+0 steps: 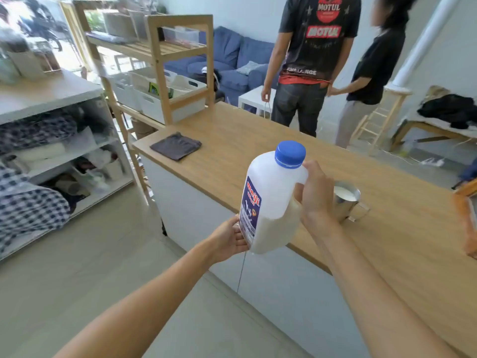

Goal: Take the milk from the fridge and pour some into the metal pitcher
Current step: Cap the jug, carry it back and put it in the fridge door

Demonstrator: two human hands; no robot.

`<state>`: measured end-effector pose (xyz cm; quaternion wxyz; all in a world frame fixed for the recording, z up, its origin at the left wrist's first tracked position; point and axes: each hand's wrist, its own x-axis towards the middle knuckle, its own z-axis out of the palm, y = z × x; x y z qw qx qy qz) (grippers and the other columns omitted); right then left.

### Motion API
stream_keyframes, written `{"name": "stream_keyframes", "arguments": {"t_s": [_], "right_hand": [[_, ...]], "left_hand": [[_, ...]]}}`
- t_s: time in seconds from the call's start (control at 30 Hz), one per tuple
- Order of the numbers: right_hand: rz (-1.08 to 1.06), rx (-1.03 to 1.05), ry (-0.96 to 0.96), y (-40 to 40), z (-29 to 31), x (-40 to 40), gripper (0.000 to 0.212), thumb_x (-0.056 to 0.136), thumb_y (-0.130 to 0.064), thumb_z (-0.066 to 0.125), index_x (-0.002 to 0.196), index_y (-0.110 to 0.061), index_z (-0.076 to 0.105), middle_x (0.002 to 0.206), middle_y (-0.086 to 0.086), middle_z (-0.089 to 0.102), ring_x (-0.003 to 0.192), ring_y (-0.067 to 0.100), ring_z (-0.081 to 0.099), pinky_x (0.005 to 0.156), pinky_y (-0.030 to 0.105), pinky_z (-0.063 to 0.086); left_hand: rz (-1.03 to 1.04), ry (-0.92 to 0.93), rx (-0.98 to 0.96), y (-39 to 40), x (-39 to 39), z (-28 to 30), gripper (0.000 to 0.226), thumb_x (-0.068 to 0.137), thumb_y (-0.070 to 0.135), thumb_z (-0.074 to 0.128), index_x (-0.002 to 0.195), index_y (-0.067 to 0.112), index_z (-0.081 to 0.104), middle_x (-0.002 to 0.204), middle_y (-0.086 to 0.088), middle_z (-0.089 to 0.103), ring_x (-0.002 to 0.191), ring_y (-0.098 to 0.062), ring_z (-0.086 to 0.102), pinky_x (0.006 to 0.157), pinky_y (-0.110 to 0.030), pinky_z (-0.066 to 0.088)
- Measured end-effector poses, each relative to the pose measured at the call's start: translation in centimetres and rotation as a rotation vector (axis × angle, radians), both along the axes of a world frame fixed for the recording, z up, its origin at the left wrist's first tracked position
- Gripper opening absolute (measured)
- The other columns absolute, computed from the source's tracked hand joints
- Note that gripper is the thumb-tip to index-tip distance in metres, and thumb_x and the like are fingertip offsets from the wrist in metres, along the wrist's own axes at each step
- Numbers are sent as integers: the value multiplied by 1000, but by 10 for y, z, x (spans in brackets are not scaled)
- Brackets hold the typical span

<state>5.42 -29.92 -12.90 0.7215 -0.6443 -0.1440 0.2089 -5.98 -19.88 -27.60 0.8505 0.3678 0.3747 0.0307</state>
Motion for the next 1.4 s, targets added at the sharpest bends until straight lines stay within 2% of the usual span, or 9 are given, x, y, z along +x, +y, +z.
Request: {"name": "stream_keyframes", "arguments": {"t_s": [0.07,0.27,0.33,0.43,0.53,0.7,0.83,1.07,1.4], "right_hand": [[104,26,-1,18,4,-24,35,72,-26,52,52,-23,23,53,-2,21,50,15,17,48,27,15],[392,69,35,67,11,-90,37,75,-23,53,44,-22,32,48,-4,29,47,13,24,46,26,18],[495,80,45,76,13,-114,42,76,-22,53,38,-22,36,43,-7,32,44,12,27,47,26,20],[638,110,68,80,16,-151,36,80,-19,54,44,-21,46,39,-11,40,47,11,35,49,26,25],[796,93,46,75,14,-187,46,85,-19,51,39,-19,49,39,-12,38,48,12,34,49,26,25],[1090,45,33,50,-4,-247,43,78,-25,50,35,-21,43,41,-8,34,43,13,26,47,25,19],[1326,48,52,19,-16,-297,30,76,-23,48,48,-19,38,46,-2,31,40,11,23,42,21,17],[1642,1,66,-40,-16,-383,37,84,-15,45,51,-21,28,53,0,26,43,10,19,43,24,15],[1924,-1,-24,-130,-10,-495,28,82,-23,47,60,-21,31,64,7,27,47,10,21,46,26,19]], "left_hand": [[101,8,9,11,-32,3,49,97,45,42,98,1,64,85,-10,73,80,-22,68,88,-31,51],[410,-15,26,18,-122,15,48,98,44,39,89,4,63,67,-5,74,59,-16,71,71,-28,53],[527,-20,31,11,-150,17,48,98,45,38,90,4,63,68,-5,74,61,-16,70,73,-27,53],[685,-12,31,-8,-188,17,50,98,46,37,93,5,63,72,-5,74,67,-16,69,77,-28,52],[843,-3,31,-38,-222,16,50,99,46,35,92,6,63,69,-4,74,61,-14,70,72,-28,53],[1114,39,11,-108,-274,-1,51,99,46,35,89,5,62,63,-4,73,56,-14,69,72,-29,53],[1321,40,-23,-168,-310,-8,50,99,44,36,85,5,64,62,-4,72,53,-13,69,74,-29,52],[1639,0,-19,-265,-366,-1,41,98,39,43,97,4,63,90,-11,65,79,-23,62,86,-33,50],[1943,-4,-19,-376,-435,3,40,96,39,44,90,5,64,68,-6,72,59,-17,70,62,-29,54]]}}
